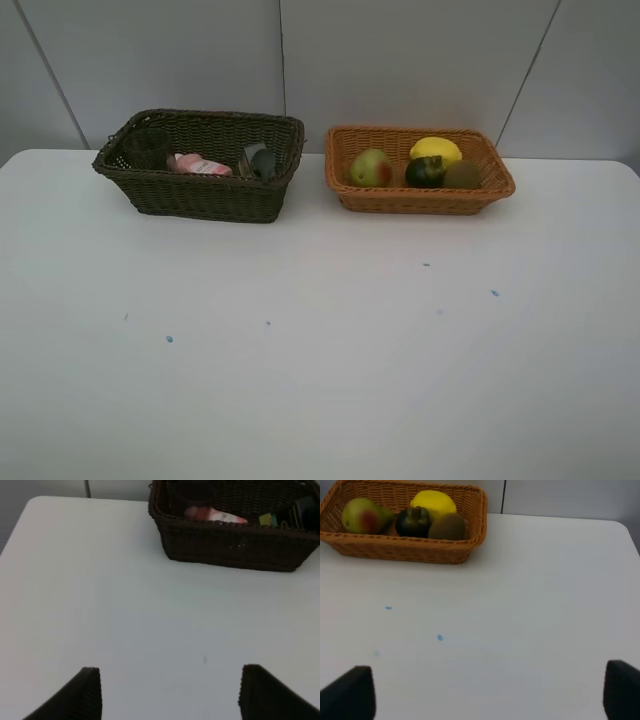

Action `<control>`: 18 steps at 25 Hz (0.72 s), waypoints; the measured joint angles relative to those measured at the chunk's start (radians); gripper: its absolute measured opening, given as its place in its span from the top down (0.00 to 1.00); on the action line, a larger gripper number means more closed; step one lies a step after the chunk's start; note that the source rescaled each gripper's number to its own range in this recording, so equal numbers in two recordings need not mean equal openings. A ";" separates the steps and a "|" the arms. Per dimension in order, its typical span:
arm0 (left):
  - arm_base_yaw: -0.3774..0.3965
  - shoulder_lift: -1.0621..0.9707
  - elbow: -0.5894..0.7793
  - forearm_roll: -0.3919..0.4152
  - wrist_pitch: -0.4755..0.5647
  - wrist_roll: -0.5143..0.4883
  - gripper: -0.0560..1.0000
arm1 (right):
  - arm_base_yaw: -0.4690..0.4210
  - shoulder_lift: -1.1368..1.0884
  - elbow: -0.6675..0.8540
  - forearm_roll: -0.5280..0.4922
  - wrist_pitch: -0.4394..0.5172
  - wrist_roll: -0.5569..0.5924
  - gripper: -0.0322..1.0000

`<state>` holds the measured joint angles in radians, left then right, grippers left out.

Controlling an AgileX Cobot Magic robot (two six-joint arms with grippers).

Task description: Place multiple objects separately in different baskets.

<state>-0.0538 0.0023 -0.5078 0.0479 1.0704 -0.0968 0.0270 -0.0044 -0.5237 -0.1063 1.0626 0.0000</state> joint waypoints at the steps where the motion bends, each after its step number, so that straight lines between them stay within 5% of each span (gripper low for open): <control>1: 0.017 -0.002 0.000 -0.006 0.000 0.006 0.25 | 0.000 0.000 0.000 0.000 0.000 0.000 0.00; 13: 0.036 -0.009 0.001 -0.036 0.000 0.042 0.25 | 0.000 0.000 0.000 0.000 0.000 0.000 0.00; 18: -0.013 -0.009 0.001 -0.039 0.000 0.042 0.25 | 0.000 0.000 0.000 0.000 0.000 0.000 0.00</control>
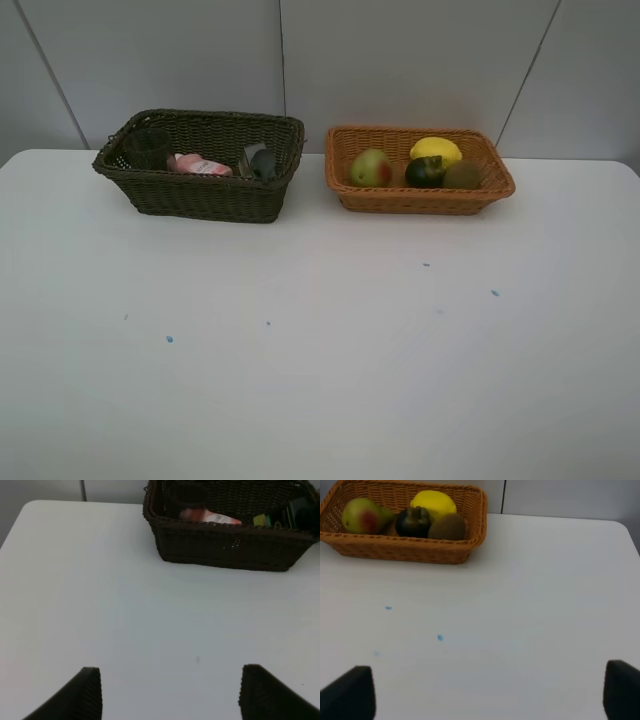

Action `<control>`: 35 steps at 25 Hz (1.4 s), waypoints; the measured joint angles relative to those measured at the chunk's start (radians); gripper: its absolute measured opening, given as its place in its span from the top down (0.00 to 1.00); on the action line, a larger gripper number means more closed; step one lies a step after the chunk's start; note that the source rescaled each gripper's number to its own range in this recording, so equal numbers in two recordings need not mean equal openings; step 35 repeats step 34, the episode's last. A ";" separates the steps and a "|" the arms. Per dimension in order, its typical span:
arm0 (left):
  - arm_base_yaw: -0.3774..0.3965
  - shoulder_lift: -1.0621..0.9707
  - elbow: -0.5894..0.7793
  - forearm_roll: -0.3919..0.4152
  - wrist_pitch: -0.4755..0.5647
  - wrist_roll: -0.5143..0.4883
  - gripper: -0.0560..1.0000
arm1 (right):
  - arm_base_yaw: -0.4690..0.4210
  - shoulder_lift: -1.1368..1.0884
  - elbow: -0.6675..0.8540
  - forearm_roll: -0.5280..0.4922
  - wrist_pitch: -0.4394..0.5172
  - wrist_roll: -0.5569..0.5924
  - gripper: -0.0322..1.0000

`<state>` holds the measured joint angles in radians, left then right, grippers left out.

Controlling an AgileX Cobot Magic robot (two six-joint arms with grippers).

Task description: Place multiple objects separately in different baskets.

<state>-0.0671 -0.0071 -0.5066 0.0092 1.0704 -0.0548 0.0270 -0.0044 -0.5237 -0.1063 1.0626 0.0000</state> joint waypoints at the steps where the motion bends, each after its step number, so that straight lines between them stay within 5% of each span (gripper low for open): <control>1: -0.006 0.000 0.000 0.000 0.000 0.001 0.25 | 0.000 0.000 0.000 0.000 0.000 0.000 0.00; 35: 0.040 0.000 0.000 0.000 0.000 0.002 0.25 | 0.000 0.000 0.000 0.000 0.000 0.000 0.00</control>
